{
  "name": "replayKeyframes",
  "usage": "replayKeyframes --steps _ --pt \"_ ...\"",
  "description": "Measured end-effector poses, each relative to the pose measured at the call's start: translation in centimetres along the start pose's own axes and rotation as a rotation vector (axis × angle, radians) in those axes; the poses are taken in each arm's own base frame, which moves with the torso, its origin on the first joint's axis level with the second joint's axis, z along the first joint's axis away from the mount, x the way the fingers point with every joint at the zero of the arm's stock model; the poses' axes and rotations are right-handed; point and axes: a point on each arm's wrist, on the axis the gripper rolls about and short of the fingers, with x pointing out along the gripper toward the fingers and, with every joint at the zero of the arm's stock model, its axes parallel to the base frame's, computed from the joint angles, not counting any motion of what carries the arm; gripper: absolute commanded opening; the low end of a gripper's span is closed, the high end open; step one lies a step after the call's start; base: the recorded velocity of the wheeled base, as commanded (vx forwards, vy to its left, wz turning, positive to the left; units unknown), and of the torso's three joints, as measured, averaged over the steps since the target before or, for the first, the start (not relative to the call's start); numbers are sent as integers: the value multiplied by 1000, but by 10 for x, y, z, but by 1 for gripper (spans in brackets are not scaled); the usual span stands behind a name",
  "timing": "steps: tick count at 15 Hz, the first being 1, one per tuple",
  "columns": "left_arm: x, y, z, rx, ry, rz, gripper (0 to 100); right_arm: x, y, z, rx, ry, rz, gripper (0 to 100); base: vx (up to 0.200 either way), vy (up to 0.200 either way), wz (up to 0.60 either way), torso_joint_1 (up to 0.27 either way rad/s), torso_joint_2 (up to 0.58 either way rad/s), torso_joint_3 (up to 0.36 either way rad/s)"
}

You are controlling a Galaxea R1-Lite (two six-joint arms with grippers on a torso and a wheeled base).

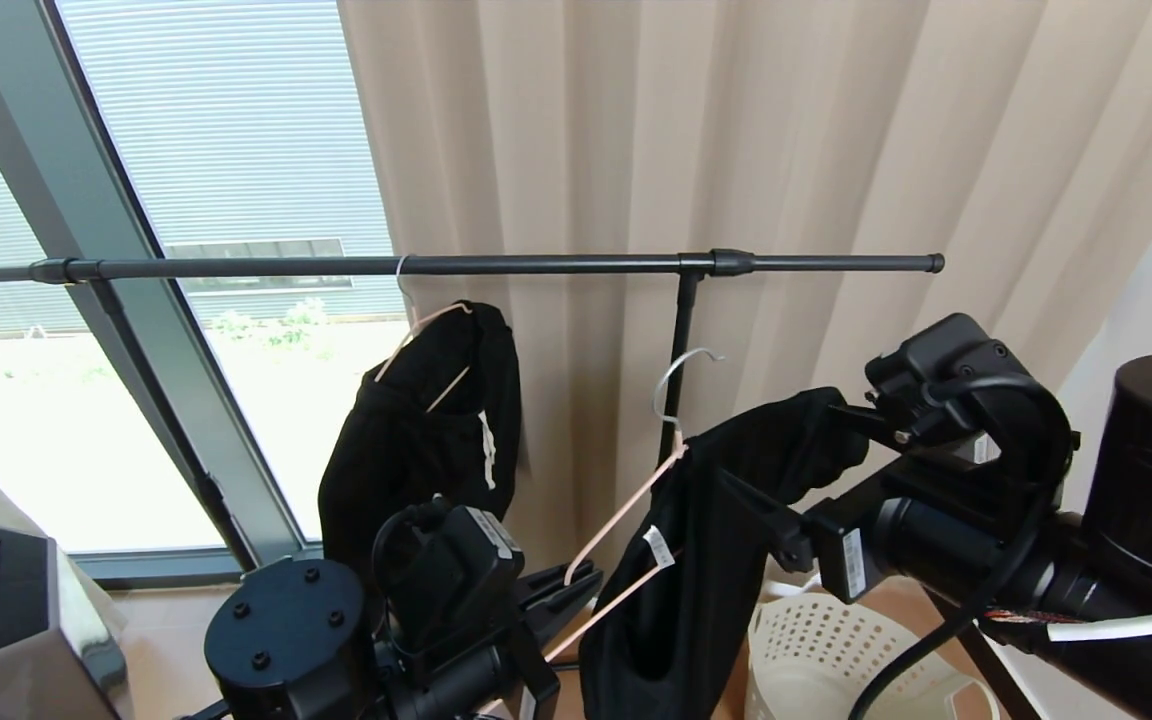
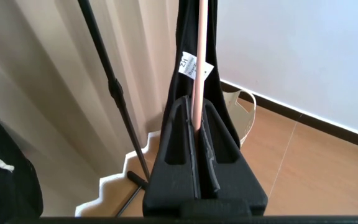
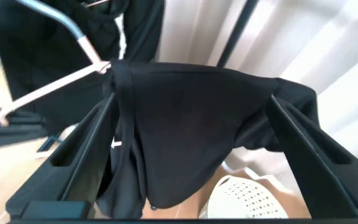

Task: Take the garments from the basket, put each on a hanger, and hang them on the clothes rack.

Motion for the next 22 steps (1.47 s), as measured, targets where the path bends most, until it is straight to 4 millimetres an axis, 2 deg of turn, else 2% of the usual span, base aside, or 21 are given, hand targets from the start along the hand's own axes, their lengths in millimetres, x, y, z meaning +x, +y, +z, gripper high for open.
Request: replayKeyframes --steps 4,7,10,13,15,18,22 --pt "-13 2 1 -1 10 5 0 -7 -41 0 -142 47 107 100 0 0 0 0 0 0" --pt "-15 2 2 7 6 6 0 -14 -69 0 -250 117 273 100 0 0 0 0 0 0" --pt "-19 1 0 8 18 -9 0 -17 -97 7 -415 146 353 100 0 0 0 0 0 0" --pt "-24 -2 -3 12 34 -40 0 -11 -125 23 -585 216 504 100 0 0 0 0 0 0" --pt "-26 -5 -5 40 45 -59 0 1 -141 26 -595 255 573 100 0 0 0 0 0 0" --pt "-31 -8 -8 46 64 -101 0 23 -143 20 -551 286 676 100 0 0 0 0 0 0" --pt "-35 -11 -11 61 78 -120 0 38 -125 14 -521 243 820 100 0 0 0 0 0 0"
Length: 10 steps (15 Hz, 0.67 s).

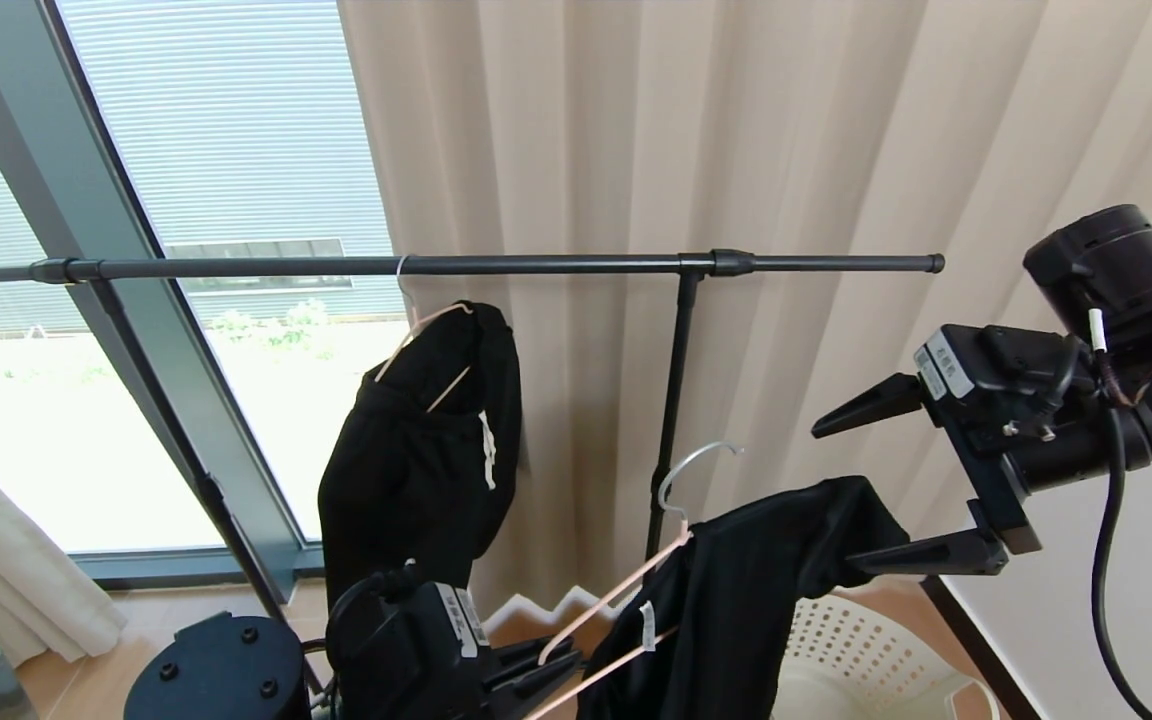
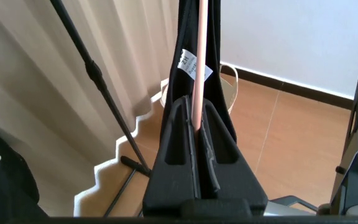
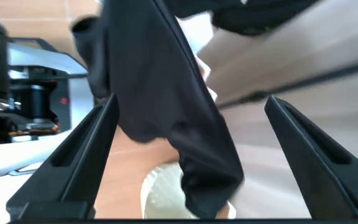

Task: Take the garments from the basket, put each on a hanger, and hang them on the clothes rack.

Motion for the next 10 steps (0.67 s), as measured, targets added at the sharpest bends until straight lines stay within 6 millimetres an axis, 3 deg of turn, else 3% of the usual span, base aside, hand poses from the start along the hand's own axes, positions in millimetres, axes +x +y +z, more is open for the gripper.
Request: replayKeyframes --steps 10 --pt "-8 -7 0 23 -3 -73 0 37 17 5 -15 -42 174 100 0 0 0 0 0 0"
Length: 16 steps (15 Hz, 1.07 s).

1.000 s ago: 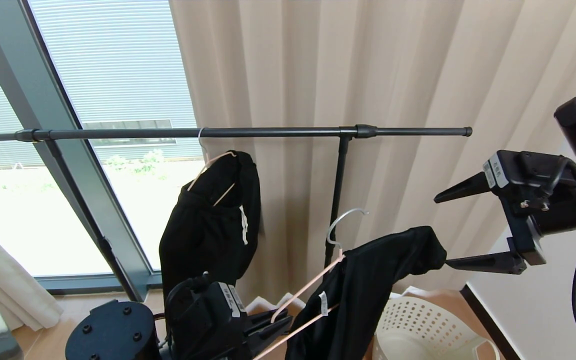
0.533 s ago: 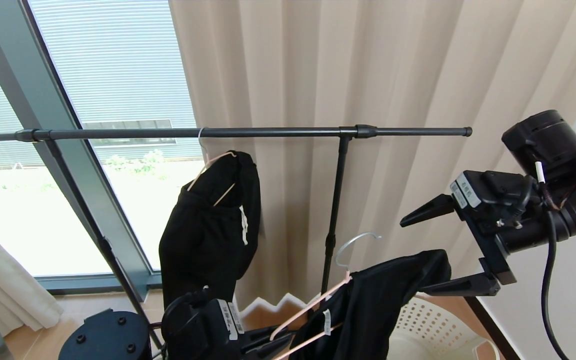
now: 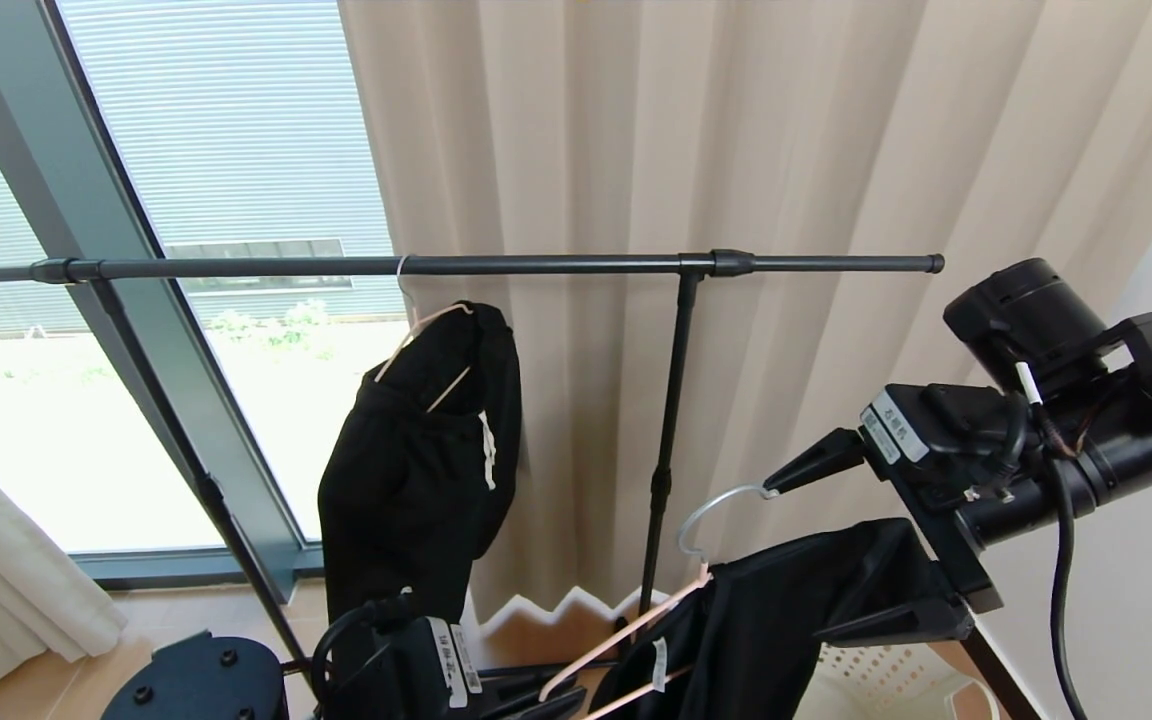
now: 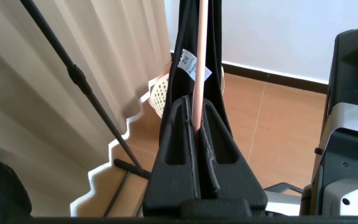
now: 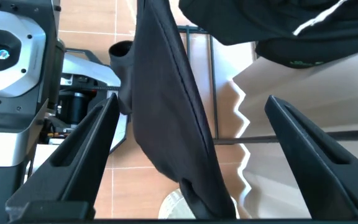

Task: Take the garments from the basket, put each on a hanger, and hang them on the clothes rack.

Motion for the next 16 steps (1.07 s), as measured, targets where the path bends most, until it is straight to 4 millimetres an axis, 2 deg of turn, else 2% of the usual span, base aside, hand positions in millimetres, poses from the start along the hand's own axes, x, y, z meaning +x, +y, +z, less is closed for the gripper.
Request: replayKeyframes --steps 8,9,16 --pt "-1 -2 0 1 3 -7 0 21 -14 -7 -3 -5 9 100 0 0 0 0 0 0" --pt "-1 -2 0 2 3 -8 0 22 -15 -8 -1 -4 10 0 0 0 0 0 0 0" --pt "1 -1 1 -1 -3 -5 0 23 -14 -7 -4 -7 15 0 0 0 0 0 0 0"
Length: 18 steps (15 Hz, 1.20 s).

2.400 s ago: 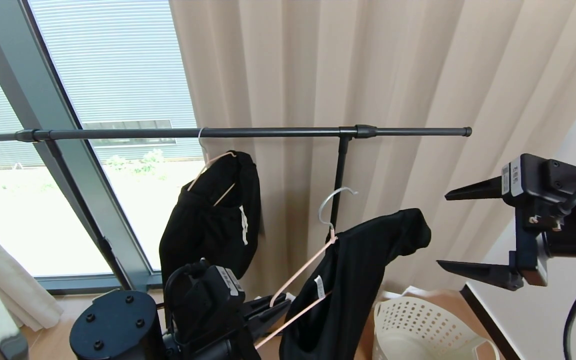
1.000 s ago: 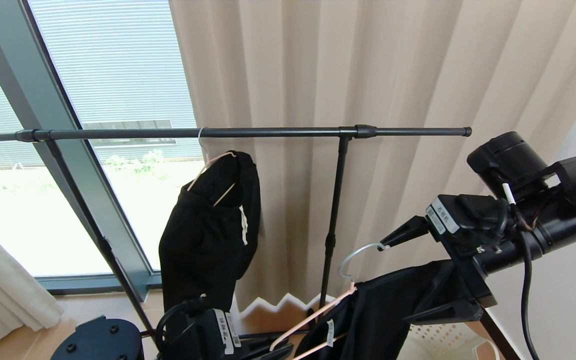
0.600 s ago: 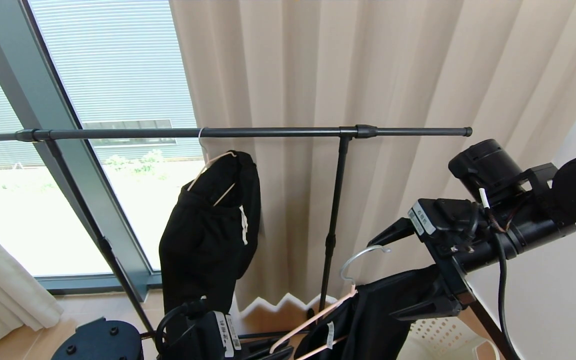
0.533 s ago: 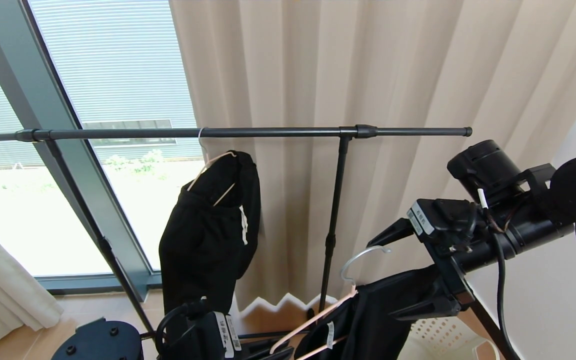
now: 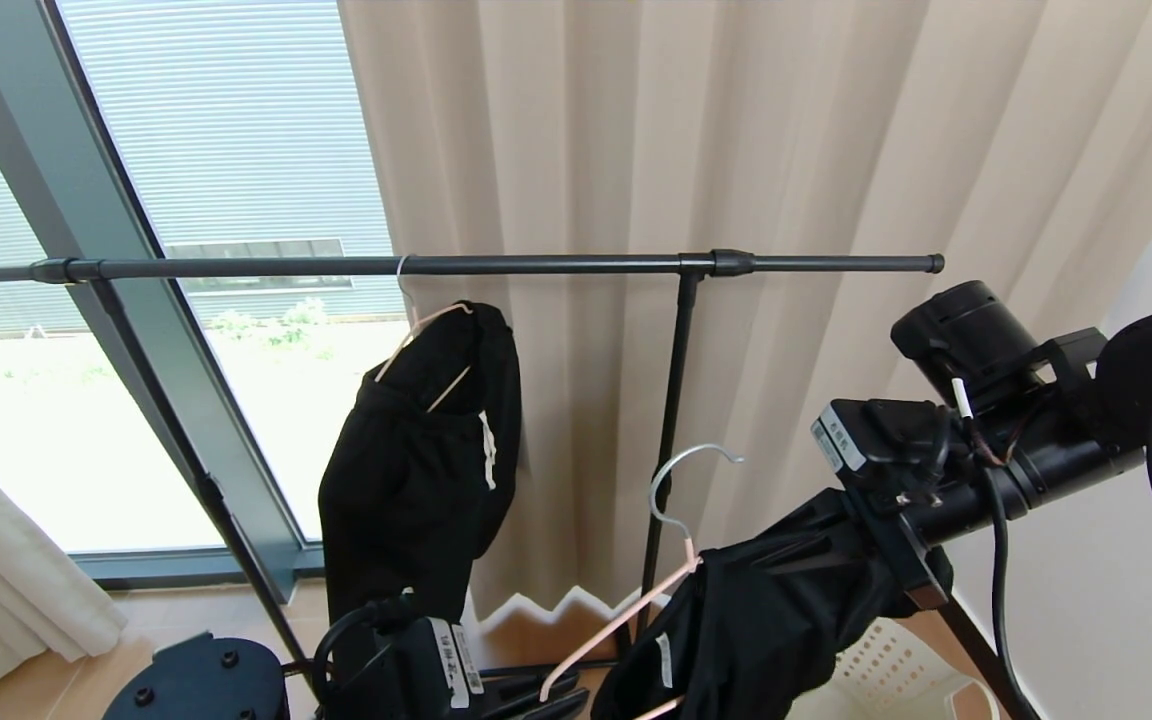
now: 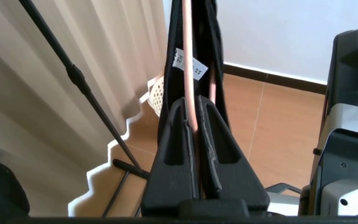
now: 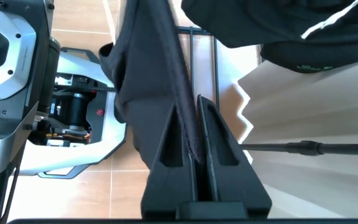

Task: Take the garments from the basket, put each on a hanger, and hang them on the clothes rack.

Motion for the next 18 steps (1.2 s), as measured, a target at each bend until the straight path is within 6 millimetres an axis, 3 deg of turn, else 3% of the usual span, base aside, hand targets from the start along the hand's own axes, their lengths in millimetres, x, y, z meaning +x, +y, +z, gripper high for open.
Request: replayKeyframes --steps 5,6,12,16,18 --pt "0 1 0 -3 1 1 0 -2 2 2 -5 -2 -3 0 0 0 0 0 0 0" --pt "0 1 0 -2 1 0 100 -3 2 2 -8 -4 -6 0 0 0 0 0 0 0" --pt "-3 3 -2 -15 7 -9 100 -13 8 10 -27 -16 -32 0 0 0 0 0 0 0" --pt "-12 22 -1 -20 -11 68 100 -22 12 16 -43 -10 -72 0 0 0 0 0 0 0" --pt "-16 34 0 -46 -20 125 100 -29 10 21 -75 60 -174 0 0 0 0 0 0 0"
